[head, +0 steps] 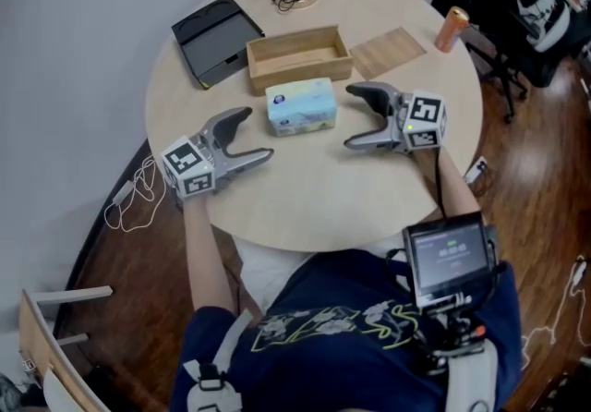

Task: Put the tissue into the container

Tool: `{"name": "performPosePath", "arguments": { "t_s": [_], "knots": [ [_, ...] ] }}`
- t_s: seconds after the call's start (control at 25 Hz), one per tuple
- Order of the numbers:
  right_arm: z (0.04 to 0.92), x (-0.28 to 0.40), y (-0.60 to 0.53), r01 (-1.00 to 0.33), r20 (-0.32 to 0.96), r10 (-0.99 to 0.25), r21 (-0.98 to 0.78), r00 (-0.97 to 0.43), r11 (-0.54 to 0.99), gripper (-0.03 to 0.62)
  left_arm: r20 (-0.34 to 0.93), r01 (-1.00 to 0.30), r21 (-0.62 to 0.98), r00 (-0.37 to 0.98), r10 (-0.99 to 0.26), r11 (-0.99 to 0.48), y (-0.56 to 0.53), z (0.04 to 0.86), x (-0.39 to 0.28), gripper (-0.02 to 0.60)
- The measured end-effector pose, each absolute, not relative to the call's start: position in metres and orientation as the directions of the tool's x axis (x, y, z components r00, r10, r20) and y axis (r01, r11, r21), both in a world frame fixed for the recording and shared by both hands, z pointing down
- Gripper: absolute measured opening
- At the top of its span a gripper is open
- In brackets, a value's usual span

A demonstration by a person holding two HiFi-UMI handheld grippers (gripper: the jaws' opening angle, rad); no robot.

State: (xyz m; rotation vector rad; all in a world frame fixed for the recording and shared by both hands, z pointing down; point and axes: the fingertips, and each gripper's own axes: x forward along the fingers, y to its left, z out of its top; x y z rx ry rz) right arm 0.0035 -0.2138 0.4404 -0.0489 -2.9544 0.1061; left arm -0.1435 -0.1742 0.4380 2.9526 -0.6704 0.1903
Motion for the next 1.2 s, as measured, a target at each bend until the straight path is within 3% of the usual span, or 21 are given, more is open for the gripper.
{"name": "performPosePath", "arguments": {
  "t_s": [1.2],
  "knots": [
    [0.447,-0.048,-0.246,0.068,0.225,0.086,-0.086,-0.971,0.994,0.496,0.167,-0.377,0.076,0.917,-0.361,-0.923,-0.219,0.441,-0.124,0.41]
  ]
}}
